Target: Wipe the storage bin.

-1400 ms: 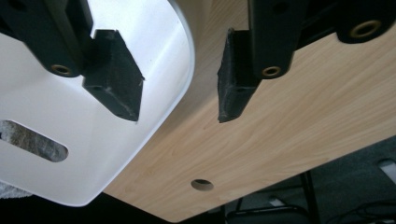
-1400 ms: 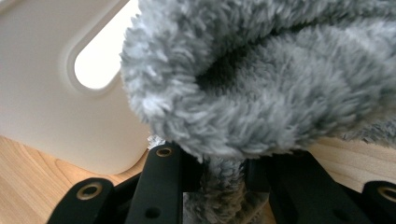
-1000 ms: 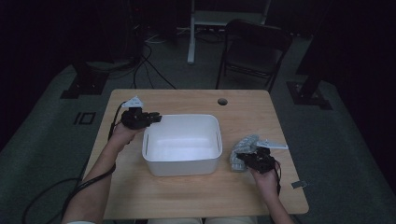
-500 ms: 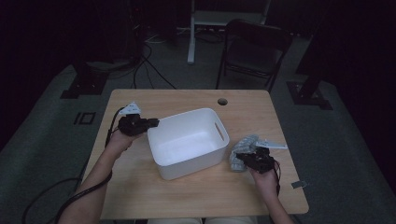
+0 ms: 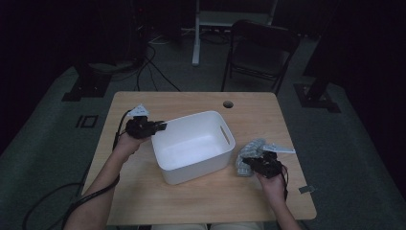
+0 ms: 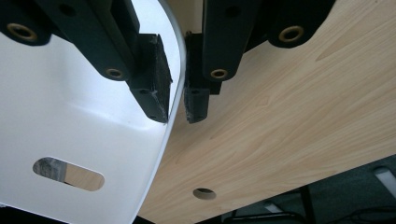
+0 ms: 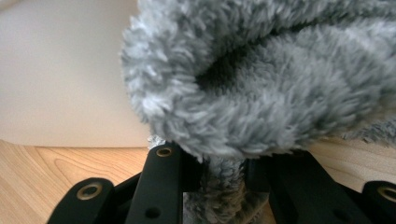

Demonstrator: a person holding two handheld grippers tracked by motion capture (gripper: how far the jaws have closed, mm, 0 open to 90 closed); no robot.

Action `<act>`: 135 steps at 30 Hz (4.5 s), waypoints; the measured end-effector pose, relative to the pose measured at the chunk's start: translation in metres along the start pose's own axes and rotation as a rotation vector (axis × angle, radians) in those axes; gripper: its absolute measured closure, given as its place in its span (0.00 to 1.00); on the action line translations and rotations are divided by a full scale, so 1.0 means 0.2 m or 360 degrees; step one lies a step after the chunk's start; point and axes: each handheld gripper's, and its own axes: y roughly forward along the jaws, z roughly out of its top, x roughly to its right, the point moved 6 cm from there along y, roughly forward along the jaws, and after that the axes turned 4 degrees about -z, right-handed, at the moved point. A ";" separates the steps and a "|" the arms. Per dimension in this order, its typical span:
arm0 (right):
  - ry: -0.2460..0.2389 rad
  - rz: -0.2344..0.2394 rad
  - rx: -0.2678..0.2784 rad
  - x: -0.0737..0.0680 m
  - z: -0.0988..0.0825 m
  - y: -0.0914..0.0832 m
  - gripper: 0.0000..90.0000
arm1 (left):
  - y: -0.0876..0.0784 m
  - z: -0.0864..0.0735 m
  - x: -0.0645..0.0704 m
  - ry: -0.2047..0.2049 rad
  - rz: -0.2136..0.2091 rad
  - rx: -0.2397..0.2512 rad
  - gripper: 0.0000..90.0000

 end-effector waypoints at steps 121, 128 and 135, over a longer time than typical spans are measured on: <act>-0.0095 0.0220 -0.0020 -0.33 0.07 0.13 0.81 | -0.02 -0.07 0.17 0.0108 0.0127 -0.0002 0.95; -0.0179 0.0250 0.0107 -0.41 0.16 0.04 0.81 | -0.01 -0.07 0.17 0.0135 0.0120 -0.0014 0.95; -0.0187 0.0179 0.0088 -0.38 0.12 0.10 0.81 | 0.00 -0.06 0.18 0.0141 0.0131 -0.0018 0.94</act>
